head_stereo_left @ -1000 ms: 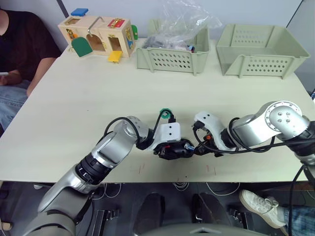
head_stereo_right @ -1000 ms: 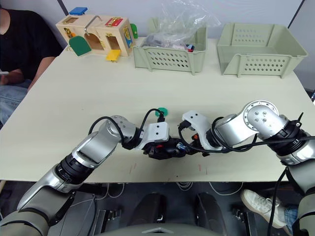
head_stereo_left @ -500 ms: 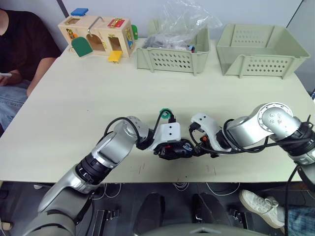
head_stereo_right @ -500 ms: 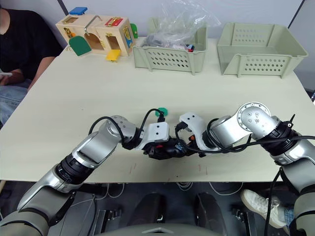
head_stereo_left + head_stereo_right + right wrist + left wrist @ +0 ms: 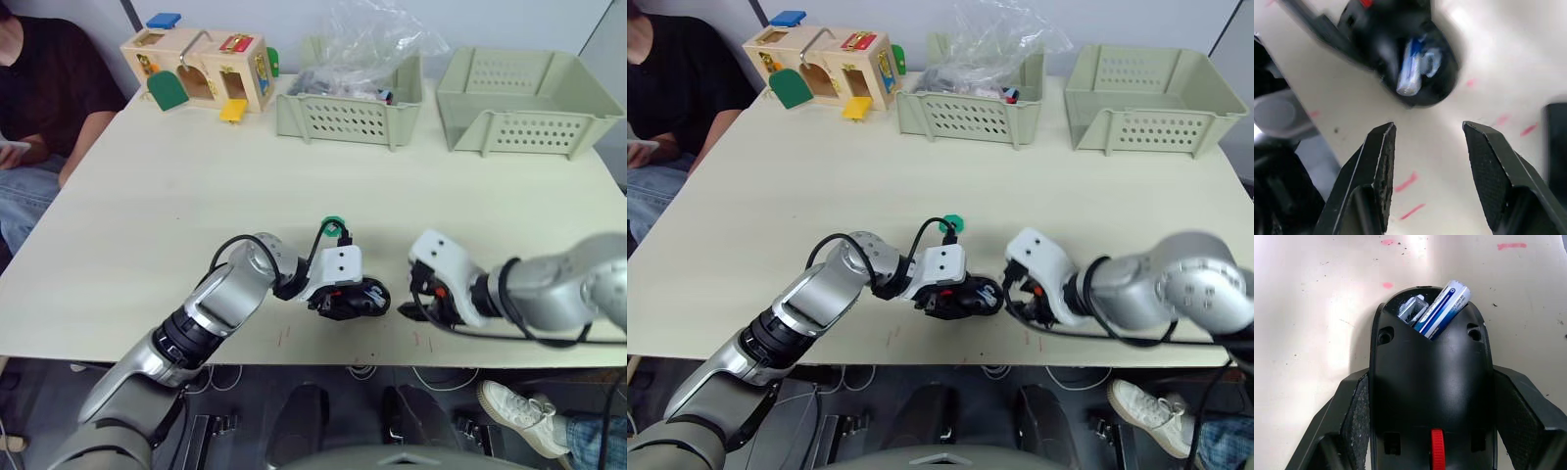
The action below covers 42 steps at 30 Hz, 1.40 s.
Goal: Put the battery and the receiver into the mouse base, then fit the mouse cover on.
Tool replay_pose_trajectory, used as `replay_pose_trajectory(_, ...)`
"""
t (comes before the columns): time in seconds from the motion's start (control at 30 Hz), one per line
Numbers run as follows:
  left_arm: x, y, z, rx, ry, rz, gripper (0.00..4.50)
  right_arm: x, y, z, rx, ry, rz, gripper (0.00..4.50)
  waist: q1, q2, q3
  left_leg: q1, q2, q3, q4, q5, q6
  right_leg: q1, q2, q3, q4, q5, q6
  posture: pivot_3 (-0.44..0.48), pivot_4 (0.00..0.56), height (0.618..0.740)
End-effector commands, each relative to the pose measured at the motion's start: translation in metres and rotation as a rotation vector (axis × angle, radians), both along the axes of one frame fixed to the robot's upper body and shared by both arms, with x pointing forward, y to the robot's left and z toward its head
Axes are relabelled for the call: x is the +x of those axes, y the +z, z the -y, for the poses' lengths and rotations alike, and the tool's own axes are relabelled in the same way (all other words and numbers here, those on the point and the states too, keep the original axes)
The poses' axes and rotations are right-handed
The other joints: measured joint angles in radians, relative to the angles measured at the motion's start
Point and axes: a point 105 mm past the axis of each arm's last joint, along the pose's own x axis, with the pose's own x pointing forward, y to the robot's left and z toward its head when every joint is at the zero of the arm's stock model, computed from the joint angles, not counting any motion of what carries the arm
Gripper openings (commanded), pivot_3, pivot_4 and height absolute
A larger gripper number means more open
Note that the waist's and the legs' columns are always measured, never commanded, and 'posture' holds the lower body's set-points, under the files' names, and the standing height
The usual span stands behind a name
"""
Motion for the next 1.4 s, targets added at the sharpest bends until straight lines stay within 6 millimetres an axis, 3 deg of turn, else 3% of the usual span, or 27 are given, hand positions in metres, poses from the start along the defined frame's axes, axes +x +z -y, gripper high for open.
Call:
replay_pose_trajectory(0.03, -0.007, -0.034, -0.015, 0.098, 0.063, -0.102, 2.9, 0.002, 0.027, -0.007, 0.226, 0.048, 0.187, 2.27, -0.005, 0.0, 0.0, 0.001, 0.0, 0.001, 0.0, 0.0, 0.0, 0.0, 0.0, 0.0, 0.0, 0.0, 0.0, 0.0, 0.15, 0.74)
replay_pose_trajectory(0.2, -0.008, -0.034, -0.015, 0.103, 0.062, -0.109, 2.9, 0.0, 0.009, -0.003, 0.269, 0.106, 0.298, 2.27, -0.009, 0.0, 0.0, 0.003, 0.0, 0.001, 0.002, 0.0, 0.0, 0.001, 0.0, 0.002, 0.001, 0.001, 0.002, 0.0, 0.15, 0.74)
replay_pose_trajectory(0.5, -0.009, -0.034, -0.017, 0.112, 0.064, -0.113, 2.9, 0.016, -0.016, -0.015, 0.397, 0.063, 0.354, 2.27, -0.008, -0.002, -0.002, 0.003, 0.0, 0.002, 0.001, 0.0, 0.0, 0.001, 0.002, 0.003, 0.001, 0.0, 0.001, 0.0, 0.15, 0.74)
replay_pose_trajectory(0.63, -0.008, -0.034, -0.018, 0.115, 0.067, -0.111, 2.9, 0.016, -0.018, -0.02, 0.468, 0.077, 0.371, 1.36, -0.008, -0.001, -0.002, 0.003, 0.001, 0.002, 0.001, 0.0, 0.0, 0.001, 0.002, 0.003, 0.001, 0.0, 0.001, 0.0, 0.15, 0.74)
replay_pose_trajectory(0.67, -0.008, -0.034, -0.018, 0.115, 0.068, -0.112, 2.9, 0.017, -0.02, -0.021, 0.476, 0.07, 0.378, 0.71, -0.008, -0.001, -0.002, 0.003, 0.0, 0.002, 0.001, 0.0, 0.0, 0.001, 0.002, 0.004, 0.001, 0.0, 0.001, 0.0, 0.15, 0.74)
replay_pose_trajectory(0.73, -0.008, -0.034, -0.018, 0.115, 0.068, -0.112, 2.9, 0.017, -0.022, -0.023, 0.493, 0.074, 0.39, 0.02, -0.009, -0.001, -0.002, 0.003, 0.0, 0.002, 0.001, 0.0, 0.0, 0.001, 0.002, 0.004, 0.001, 0.0, 0.001, 0.0, 0.15, 0.74)
replay_pose_trajectory(1.17, -0.008, -0.034, -0.02, 0.116, 0.077, -0.114, 2.9, 0.015, -0.032, -0.027, 0.525, 0.038, 0.394, 0.02, -0.009, -0.001, -0.002, 0.004, 0.0, 0.002, 0.001, 0.0, 0.0, 0.001, 0.002, 0.004, 0.002, 0.0, 0.001, 0.0, 0.15, 0.74)
replay_pose_trajectory(1.4, -0.007, -0.034, -0.02, 0.116, 0.079, -0.113, 2.9, 0.015, -0.063, -0.026, 0.454, 0.01, 0.336, 0.02, -0.009, -0.001, -0.004, 0.005, 0.0, 0.002, 0.001, 0.0, 0.0, 0.001, 0.002, 0.005, 0.003, 0.0, 0.001, 0.0, 0.15, 0.74)
